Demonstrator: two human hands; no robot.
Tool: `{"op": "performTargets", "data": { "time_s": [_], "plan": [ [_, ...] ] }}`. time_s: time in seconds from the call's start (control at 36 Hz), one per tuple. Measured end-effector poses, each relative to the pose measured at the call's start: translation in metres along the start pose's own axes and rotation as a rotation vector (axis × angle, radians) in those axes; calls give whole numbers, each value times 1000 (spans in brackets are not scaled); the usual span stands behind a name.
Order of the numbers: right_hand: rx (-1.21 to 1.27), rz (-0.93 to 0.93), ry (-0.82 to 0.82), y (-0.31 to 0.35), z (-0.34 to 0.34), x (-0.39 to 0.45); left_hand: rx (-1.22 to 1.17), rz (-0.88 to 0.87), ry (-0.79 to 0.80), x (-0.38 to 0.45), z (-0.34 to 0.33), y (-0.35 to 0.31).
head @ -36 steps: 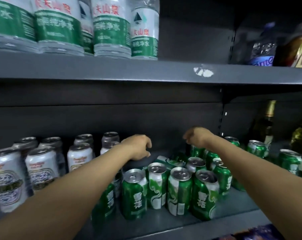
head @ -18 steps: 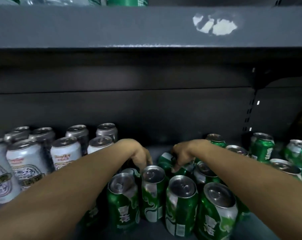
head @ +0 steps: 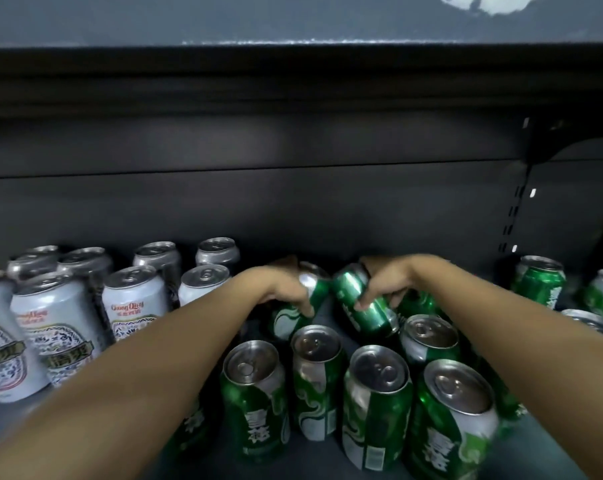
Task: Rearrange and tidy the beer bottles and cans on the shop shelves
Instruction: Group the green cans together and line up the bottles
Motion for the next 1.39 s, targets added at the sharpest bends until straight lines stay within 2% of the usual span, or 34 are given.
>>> {"op": "performTargets", "data": {
  "time_s": [0.08,0.14,0.22,0.31,0.42,0.5,0.64,0.78,0.92,1.06,1.14,1.25,1.33,1.39],
  "plan": [
    [180,49,-48,-8,8,-4,-222,-68,-189,3,5,-9],
    [257,110,-140,-8,15,-11,-307,-76,-234,5,3,-13],
    [237,177,-312,-10,23,-19,-342,-73,-266,7,-2,-14],
    [231,207,-384,-14,25,-21,-265,-92,-267,5,-8,-13],
    [228,225,-417,-15,26,-24,56,-144,-223,1,-13,-15],
    [263,233,-442,-16,27,-23,162,-120,-155,2,-15,-11],
    [327,245,-474,-17,32,-26,202,-74,-67,1,-8,-7],
    [392,253,-495,-15,38,-30,90,-171,-123,-3,-3,-15],
    [462,236,-548,-16,40,-33,214,-191,-122,-2,-8,-19],
    [690,224,-514,-21,39,-33,343,-229,-136,-6,-6,-21],
    [593,171,-482,-23,41,-34,341,-229,-126,-6,-6,-21],
    [166,114,-476,-15,46,-43,316,-208,-110,-4,-4,-25],
    [-123,41,-279,-2,37,-48,255,-176,-72,0,2,-27],
    [-320,34,-242,8,34,-50,229,-156,-69,2,6,-28]
  ]
}}
Point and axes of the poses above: each hand's wrist, its own x-axis towards the middle knuckle, its own z-axis out of the back of the hand, y = z × x, the point moved 5 cm from there along x, towards the middle knuckle, and after that the axes turned 14 degrees about -x, right-handed, at the moved point
